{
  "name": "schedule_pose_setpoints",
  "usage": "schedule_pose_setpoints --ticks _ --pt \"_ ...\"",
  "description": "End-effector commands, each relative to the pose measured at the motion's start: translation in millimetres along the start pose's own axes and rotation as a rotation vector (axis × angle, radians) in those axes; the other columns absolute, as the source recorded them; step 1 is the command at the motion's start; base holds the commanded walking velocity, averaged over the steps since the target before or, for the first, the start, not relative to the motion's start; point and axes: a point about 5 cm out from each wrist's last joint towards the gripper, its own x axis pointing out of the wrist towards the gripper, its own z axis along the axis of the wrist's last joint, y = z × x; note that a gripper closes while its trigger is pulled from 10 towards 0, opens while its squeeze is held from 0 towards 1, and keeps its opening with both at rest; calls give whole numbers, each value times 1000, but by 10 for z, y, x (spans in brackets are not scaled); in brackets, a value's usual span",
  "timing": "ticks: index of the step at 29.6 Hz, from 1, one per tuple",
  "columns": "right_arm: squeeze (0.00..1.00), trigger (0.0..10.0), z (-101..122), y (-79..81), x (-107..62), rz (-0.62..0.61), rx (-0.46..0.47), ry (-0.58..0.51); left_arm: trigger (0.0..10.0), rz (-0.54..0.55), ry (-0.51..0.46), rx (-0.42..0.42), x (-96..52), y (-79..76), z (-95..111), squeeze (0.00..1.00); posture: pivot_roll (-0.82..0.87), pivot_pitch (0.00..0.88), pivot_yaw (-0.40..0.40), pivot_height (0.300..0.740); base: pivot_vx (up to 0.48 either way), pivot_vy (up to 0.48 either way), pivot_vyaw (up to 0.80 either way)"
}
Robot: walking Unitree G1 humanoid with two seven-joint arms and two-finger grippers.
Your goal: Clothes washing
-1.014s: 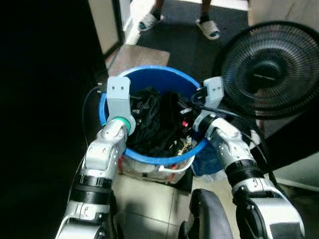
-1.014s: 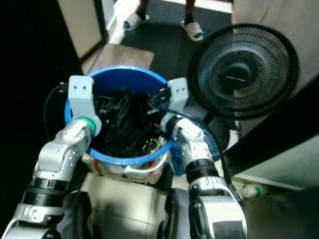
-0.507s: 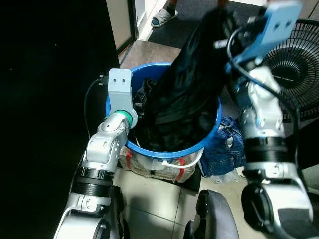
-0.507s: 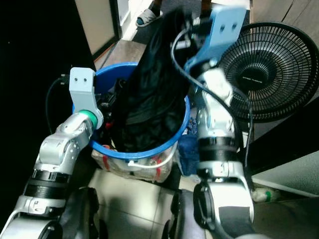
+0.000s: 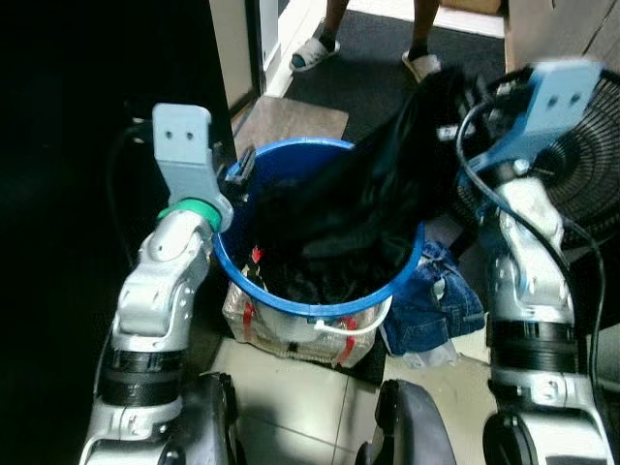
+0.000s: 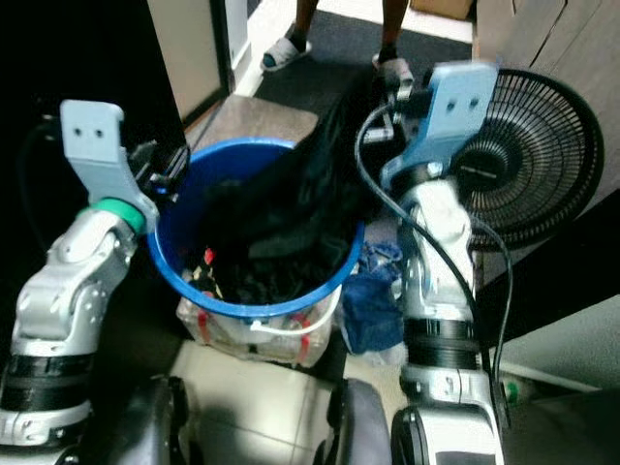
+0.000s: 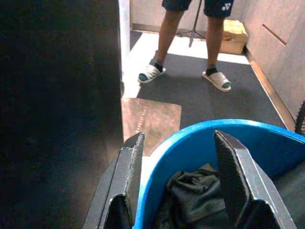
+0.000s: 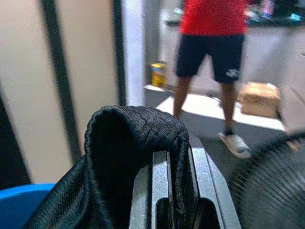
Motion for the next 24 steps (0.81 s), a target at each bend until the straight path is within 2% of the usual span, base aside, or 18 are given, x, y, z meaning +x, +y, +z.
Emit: schedule_pose_setpoints --ticks 1,5,7,10,11,24 --pt "0 10000 -26 -91 -98 -79 -8 -1 10000 4 -21 8 -38 40 42 0 34 91 8 590 0 0 0" --pt "0 10000 -48 -90 -126 -84 -9 3 10000 7 -26 11 -40 57 56 0 34 91 8 595 0 0 0" --pt "0 10000 -134 9 -233 -51 -12 30 10000 0 -34 12 -48 57 67 0 30 72 9 605 0 0 0" --pt "0 10000 -170 63 -285 -31 -18 43 10000 -5 -33 6 -57 39 59 0 30 73 10 610 0 0 0" --pt "0 10000 -201 114 -330 -18 -15 56 10000 -16 -24 -8 -73 -15 28 0 24 75 17 620 0 0 0" --pt "0 10000 -158 170 -311 -23 -1 35 10000 -33 -14 -27 -40 -70 10 0 20 79 28 650 0 0 0"
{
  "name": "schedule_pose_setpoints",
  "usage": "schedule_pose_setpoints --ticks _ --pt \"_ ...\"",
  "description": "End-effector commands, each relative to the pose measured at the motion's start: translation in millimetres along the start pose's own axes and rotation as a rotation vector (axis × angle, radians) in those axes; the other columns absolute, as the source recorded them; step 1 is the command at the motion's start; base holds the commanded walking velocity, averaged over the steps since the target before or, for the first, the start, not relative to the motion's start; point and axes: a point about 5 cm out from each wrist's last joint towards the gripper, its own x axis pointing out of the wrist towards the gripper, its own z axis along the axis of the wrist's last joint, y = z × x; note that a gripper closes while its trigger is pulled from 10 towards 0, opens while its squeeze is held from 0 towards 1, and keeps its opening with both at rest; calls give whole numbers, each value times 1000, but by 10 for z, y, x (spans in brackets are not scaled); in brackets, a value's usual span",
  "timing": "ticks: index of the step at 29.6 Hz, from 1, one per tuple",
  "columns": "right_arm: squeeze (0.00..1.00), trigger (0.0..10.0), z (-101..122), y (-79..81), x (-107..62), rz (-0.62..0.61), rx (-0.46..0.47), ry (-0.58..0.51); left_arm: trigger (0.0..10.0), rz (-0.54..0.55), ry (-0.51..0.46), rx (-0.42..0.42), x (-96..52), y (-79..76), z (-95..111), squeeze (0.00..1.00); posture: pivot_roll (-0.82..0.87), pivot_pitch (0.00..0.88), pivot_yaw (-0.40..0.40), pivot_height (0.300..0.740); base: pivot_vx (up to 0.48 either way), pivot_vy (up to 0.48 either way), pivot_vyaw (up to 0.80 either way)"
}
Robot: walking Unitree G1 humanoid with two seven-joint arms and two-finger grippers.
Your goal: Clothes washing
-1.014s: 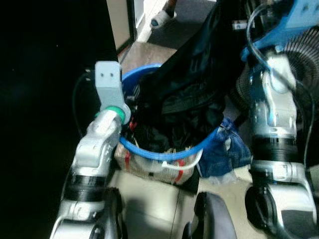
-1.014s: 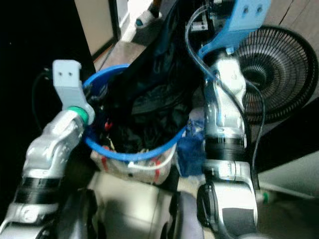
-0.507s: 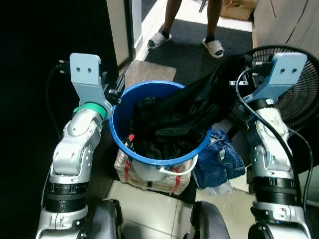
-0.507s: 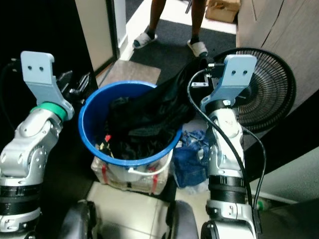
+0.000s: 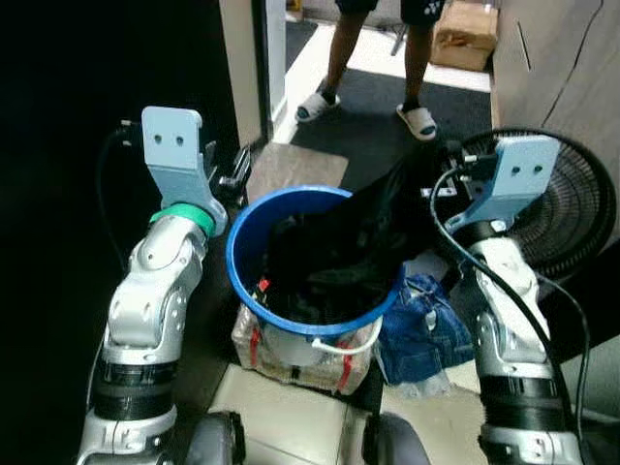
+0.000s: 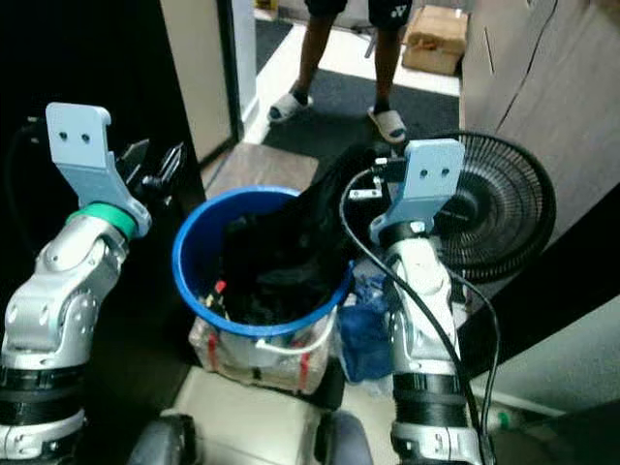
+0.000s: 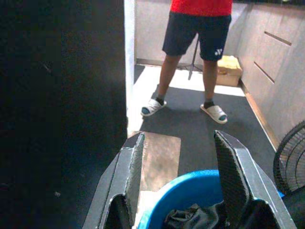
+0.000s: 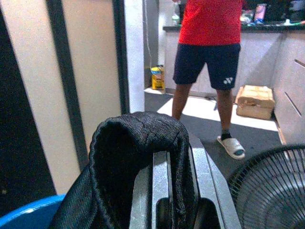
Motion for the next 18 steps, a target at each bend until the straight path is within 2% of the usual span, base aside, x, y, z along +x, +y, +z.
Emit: schedule_pose_setpoints --ticks 1,18 --pt "0 10000 109 1 7 -12 -2 -49 10000 -11 19 -14 11 -21 -44 0 21 79 29 655 0 0 0" --pt "0 10000 107 63 23 -4 15 -51 10000 -3 27 -10 15 2 -52 0 38 78 34 715 0 0 0"
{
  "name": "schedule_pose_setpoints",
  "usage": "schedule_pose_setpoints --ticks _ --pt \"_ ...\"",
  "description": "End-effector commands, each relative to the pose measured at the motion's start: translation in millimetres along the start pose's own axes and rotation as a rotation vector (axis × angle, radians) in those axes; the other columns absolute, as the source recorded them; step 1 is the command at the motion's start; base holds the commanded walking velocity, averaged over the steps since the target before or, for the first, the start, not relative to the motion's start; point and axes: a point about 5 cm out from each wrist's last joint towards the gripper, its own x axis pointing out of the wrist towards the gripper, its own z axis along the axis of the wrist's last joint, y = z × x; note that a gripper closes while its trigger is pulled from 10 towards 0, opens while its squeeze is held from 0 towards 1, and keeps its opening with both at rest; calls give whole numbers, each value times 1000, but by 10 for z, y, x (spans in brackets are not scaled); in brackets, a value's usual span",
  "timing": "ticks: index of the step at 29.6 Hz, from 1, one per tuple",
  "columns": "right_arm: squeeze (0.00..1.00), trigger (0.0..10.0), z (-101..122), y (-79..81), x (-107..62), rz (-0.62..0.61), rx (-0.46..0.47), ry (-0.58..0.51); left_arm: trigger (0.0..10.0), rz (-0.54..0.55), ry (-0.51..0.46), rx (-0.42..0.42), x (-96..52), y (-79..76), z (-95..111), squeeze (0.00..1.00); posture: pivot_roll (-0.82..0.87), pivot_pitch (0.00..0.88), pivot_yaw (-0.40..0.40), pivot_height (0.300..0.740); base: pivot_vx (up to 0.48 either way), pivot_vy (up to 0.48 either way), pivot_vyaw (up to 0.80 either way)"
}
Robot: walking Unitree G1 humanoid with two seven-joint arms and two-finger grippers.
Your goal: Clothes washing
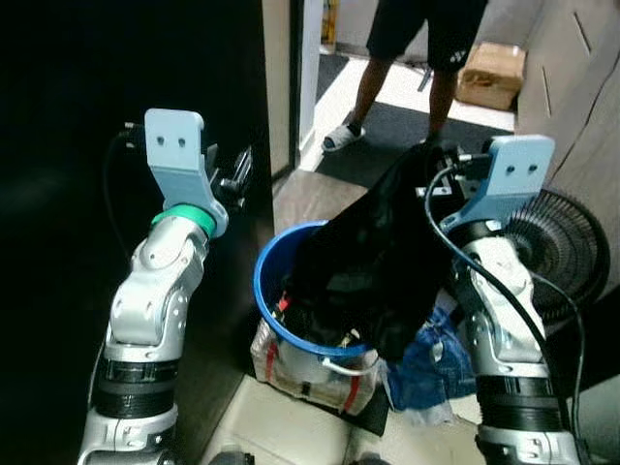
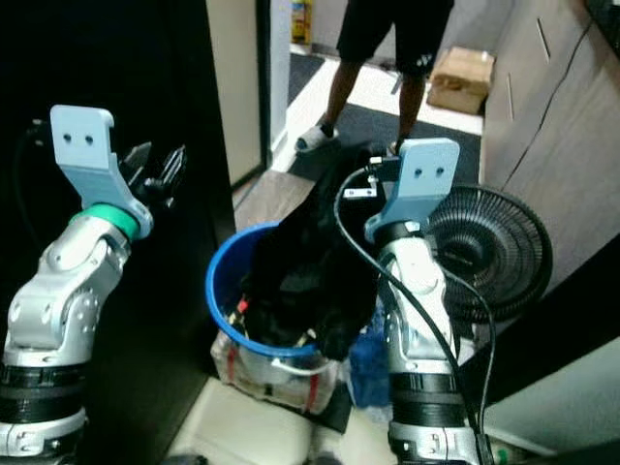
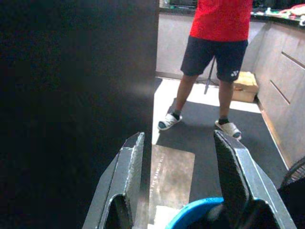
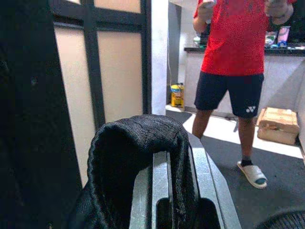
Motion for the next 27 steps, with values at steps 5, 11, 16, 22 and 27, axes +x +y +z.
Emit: schedule_pose_setpoints --ticks 5,11,16,22,27 --pt "0 10000 85 16 16 -9 12 -43 10000 -4 11 -2 10 -1 -14 0 40 78 37 735 0 0 0" --pt "0 10000 80 12 17 -16 14 -45 10000 -26 -9 -6 43 -36 47 0 42 78 41 740 0 0 0" --pt "0 10000 117 -9 38 -21 7 -61 10000 -42 -29 -16 77 -73 96 0 38 74 39 740 0 0 0" --pt "0 10000 116 -1 39 -22 -2 -66 10000 -62 -11 -23 53 -129 28 0 36 74 37 740 0 0 0" --pt "0 10000 120 9 27 -23 -5 -83 10000 -75 28 -33 2 -169 -89 0 36 72 35 740 0 0 0"
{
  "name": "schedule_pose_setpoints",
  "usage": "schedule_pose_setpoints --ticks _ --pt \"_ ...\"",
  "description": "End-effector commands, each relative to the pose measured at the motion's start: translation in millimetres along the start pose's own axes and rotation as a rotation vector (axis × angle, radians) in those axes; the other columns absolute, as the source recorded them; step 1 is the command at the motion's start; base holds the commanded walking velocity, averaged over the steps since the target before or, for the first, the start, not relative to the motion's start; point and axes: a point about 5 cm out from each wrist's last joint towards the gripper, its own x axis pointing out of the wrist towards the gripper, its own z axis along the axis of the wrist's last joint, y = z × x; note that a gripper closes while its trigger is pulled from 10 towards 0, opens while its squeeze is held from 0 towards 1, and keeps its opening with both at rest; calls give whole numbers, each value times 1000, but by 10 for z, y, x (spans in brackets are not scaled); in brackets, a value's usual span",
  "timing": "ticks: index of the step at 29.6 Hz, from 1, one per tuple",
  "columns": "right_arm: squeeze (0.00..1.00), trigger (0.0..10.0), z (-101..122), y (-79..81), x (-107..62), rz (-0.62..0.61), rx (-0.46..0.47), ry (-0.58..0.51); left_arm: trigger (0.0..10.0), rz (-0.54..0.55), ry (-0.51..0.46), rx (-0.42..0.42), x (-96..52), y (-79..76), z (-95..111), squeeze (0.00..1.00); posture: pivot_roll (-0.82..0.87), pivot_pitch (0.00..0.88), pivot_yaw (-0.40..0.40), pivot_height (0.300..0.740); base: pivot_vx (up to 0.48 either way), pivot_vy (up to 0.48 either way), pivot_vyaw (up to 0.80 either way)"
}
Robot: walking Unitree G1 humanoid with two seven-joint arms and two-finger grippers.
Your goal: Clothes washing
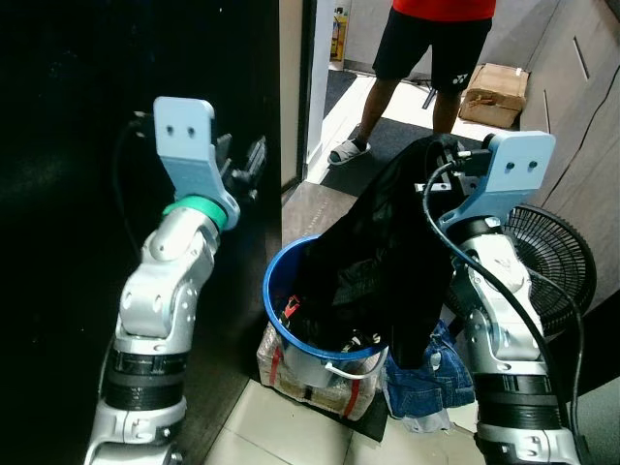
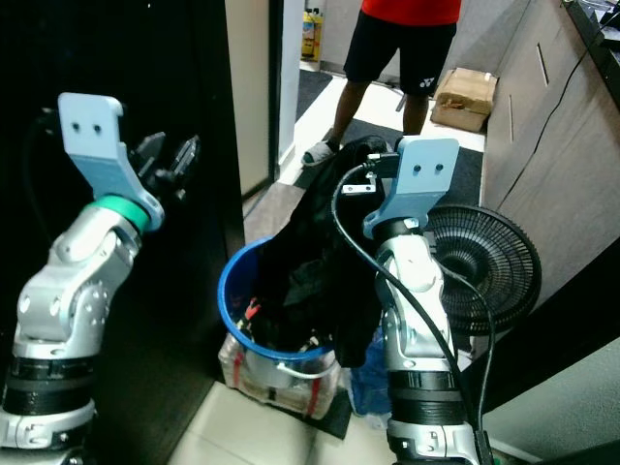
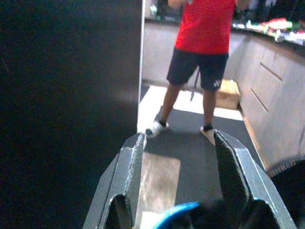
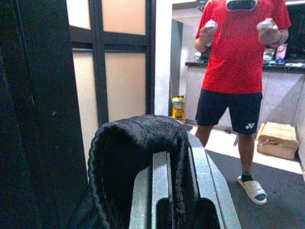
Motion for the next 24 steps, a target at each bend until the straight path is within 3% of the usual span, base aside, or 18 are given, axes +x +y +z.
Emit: schedule_pose_setpoints --ticks 1,2,5,8,10,12,14,15,19,21,24 --pt "0 10000 72 -6 11 -11 0 -51 10000 -10 24 0 -21 -15 -63 0 36 71 35 740 0 0 0" --pt "0 10000 -6 41 -43 28 -34 -45 10000 -23 86 23 -110 -25 -260 0 30 68 35 740 0 0 0" --pt "0 10000 -39 61 -68 45 -47 -41 10000 -28 110 32 -148 -29 -334 0 30 68 35 740 0 0 0" --pt "0 10000 -321 127 -315 116 -106 56 10000 -68 129 82 -320 -88 -479 0 35 64 24 740 0 0 0" --pt "0 10000 -436 147 -439 129 -108 98 10000 -66 121 75 -370 -112 -500 0 35 64 24 740 0 0 0" --pt "0 10000 -550 166 -555 145 -183 128 10000 -73 105 44 -373 -179 -480 0 40 64 21 740 0 0 0" --pt "0 10000 -638 177 -620 145 -198 164 10000 -99 86 19 -361 -246 -445 0 41 64 21 740 0 0 0" --pt "0 10000 -749 194 -692 145 -198 211 10000 -137 63 -6 -343 -331 -409 0 37 60 24 740 0 0 0" --pt "0 10000 -797 202 -700 127 -166 226 10000 -138 88 -23 -350 -336 -487 0 32 56 30 740 0 0 0" --pt "0 10000 -760 185 -667 112 -139 216 10000 -102 130 15 -383 -268 -612 0 26 54 32 740 0 0 0" --pt "0 10000 -683 134 -636 85 -118 188 10000 -83 101 7 -387 -230 -560 0 25 52 30 740 0 0 0"
